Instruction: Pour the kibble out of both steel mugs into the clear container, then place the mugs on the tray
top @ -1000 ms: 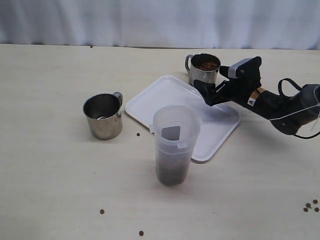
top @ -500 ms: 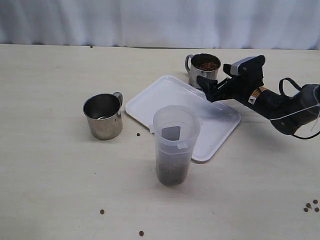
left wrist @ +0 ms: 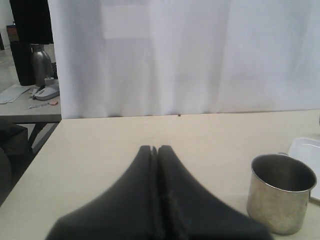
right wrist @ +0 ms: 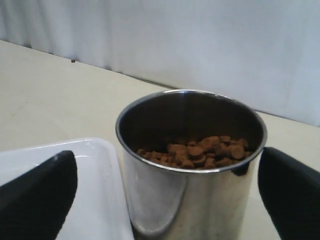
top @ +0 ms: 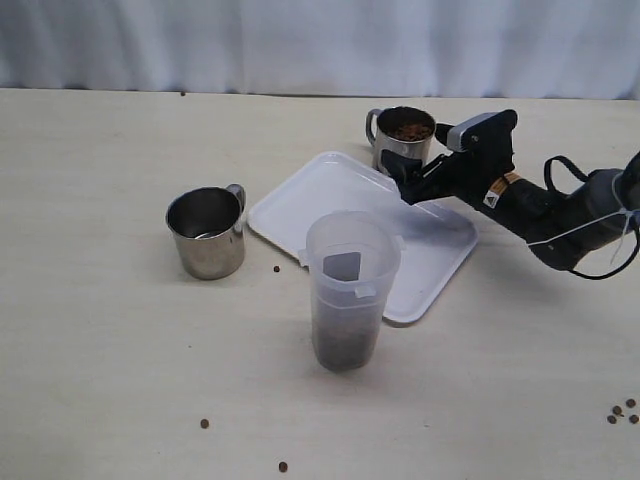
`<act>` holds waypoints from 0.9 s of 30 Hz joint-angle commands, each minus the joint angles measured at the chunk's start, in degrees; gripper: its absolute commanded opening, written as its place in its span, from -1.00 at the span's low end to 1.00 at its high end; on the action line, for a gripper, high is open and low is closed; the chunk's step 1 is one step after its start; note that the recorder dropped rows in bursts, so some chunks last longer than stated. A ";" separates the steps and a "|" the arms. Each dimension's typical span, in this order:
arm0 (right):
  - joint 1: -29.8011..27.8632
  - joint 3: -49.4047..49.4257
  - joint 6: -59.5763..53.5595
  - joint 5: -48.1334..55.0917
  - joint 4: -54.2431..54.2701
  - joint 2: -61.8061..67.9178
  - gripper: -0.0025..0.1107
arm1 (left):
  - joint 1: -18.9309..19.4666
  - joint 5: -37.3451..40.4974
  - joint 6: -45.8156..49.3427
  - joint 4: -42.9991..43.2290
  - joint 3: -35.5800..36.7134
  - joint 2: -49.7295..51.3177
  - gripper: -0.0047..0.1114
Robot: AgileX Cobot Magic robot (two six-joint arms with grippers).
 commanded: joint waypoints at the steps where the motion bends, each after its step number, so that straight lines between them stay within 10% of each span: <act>1: 0.19 -0.32 -0.55 1.48 -0.03 0.01 0.47 | 0.09 -0.31 -0.15 -0.10 0.14 -0.40 -0.92; 27: 2.85 -3.69 -3.65 2.59 8.19 2.54 0.47 | 0.09 -0.31 -0.15 -0.10 0.14 -0.40 -0.92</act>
